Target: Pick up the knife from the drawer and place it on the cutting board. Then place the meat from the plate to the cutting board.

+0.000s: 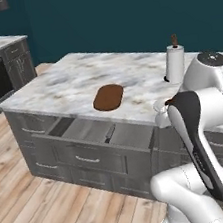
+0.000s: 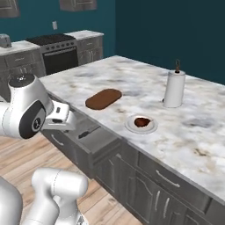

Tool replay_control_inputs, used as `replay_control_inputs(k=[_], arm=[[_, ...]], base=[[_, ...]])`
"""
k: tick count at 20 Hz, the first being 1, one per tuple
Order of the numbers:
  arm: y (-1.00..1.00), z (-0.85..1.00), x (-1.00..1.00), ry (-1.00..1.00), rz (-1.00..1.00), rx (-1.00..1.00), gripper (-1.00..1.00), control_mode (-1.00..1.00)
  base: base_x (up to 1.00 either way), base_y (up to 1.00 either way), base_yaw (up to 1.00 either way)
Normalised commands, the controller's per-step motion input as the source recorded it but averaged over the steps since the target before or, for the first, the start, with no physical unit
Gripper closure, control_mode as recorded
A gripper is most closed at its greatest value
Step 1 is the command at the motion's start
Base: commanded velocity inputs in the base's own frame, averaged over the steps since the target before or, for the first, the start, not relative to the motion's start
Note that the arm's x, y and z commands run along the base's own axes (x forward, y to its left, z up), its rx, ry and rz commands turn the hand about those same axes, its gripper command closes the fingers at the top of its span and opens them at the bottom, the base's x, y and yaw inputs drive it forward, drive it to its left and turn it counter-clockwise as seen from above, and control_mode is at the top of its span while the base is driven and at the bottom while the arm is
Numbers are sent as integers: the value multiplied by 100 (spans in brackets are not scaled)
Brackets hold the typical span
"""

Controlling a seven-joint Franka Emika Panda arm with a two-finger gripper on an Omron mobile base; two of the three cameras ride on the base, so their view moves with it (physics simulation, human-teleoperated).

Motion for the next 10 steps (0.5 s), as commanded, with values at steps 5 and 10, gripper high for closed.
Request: replay_control_inputs(k=[5, 10], arm=[[0, 0, 0, 0, 0, 0, -100, 100], [0, 0, 0, 0, 0, 0, -100, 100]], base=[[57, -8, 4], [76, -5, 8]])
